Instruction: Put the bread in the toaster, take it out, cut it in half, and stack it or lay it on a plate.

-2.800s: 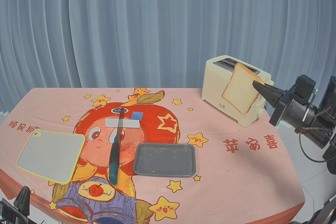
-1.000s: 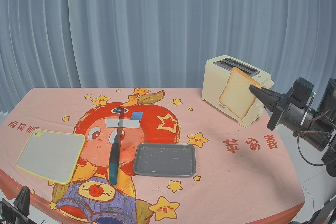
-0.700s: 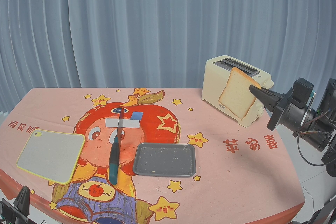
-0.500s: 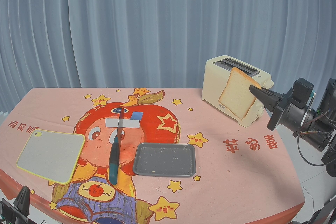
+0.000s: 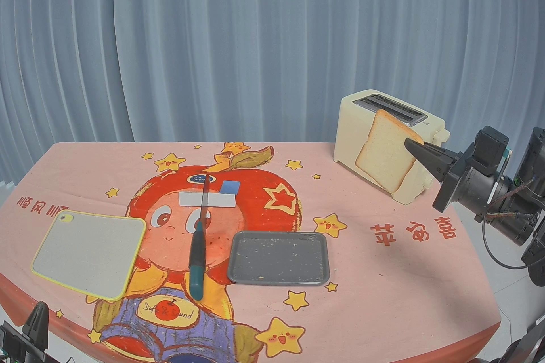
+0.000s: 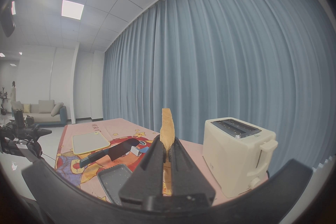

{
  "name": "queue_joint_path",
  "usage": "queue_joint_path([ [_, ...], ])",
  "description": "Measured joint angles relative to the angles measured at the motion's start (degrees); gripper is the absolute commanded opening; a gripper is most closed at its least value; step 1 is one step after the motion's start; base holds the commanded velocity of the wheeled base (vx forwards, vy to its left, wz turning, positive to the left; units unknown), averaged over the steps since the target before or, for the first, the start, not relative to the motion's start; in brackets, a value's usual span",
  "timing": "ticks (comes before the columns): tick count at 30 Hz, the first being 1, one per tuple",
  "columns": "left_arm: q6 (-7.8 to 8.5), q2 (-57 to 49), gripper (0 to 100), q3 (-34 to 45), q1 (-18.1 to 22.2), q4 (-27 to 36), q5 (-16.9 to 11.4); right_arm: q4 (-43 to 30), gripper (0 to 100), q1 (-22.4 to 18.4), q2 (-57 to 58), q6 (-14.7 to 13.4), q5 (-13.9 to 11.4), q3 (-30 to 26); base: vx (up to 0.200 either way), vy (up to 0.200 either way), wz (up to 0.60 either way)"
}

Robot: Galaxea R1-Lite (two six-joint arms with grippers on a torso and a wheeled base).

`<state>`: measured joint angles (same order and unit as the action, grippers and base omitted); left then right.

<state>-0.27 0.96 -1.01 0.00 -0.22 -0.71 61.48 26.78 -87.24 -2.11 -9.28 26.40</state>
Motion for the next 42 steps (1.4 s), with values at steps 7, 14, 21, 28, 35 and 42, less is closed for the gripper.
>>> queue_joint_path([
  [7, 0.0, 0.0, 0, 0.0, 0.0, 0.0, 0.0, -0.1, 0, 0.3, 0.0, 0.0, 0.0, 0.0, 0.0, 0.2, 0.0],
  [14, -0.05, 0.0, 0, 0.0, 0.0, 0.0, 0.0, -0.2, 0, 0.5, 0.0, 0.0, 0.1, -0.3, 0.0, 0.2, 0.0],
  [21, -0.05, 0.0, 0, 0.0, 0.0, 0.0, 0.0, -0.2, 0, 1.0, -0.1, 0.0, 0.7, -0.5, 0.0, 0.2, 0.0],
  [28, -0.05, 0.0, 0, 0.0, 0.0, 0.0, 0.0, -0.1, 0, 1.2, -0.1, 0.0, 0.7, -0.5, 0.0, 0.2, 0.0],
  [35, -0.05, 0.0, 0, 0.0, 0.0, 0.0, 0.1, -0.2, 0, 1.1, -0.1, 0.0, 0.7, -0.6, 0.0, 0.2, 0.0],
  [42, 0.27, 0.0, 0, 0.0, 0.0, 0.0, -0.1, 0.0, 0, 1.1, -0.1, 0.0, 0.7, -0.6, 0.0, 0.086, 0.0],
])
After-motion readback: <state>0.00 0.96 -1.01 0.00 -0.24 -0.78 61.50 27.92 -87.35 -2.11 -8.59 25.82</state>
